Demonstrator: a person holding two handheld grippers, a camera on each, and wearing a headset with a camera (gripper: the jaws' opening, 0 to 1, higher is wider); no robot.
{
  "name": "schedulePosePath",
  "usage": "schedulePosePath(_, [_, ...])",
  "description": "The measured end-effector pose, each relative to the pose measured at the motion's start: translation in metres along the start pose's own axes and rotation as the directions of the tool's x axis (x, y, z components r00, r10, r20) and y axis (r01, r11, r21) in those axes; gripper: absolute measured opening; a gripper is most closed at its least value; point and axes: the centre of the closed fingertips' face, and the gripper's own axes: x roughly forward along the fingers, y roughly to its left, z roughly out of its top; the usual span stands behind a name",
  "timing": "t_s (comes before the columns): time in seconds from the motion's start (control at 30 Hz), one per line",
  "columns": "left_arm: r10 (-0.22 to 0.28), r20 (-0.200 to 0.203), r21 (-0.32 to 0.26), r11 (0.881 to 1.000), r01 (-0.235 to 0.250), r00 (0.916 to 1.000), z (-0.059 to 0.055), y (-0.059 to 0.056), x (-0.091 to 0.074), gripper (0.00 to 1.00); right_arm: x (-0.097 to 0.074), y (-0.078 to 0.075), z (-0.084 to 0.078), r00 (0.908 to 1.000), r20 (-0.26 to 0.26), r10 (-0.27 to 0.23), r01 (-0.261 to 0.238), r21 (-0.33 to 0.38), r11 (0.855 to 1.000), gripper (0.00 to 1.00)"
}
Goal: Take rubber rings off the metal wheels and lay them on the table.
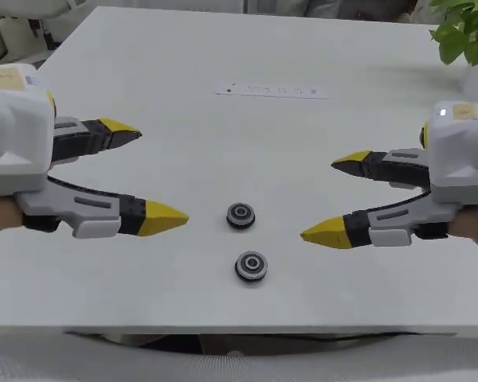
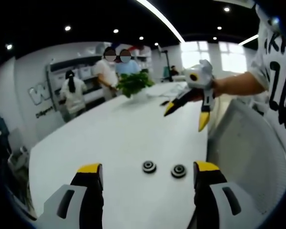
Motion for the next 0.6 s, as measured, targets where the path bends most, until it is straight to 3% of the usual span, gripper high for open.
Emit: schedulePosePath(0.6, [-0.082,-0.013,-0.017,0.997,0.082,0.9966,-0.007,-0.017,0.024,0.73,0.017,0.010,-0.014,0.9970,-0.044,0.063,-0.065,-0.038,0.997,0.67])
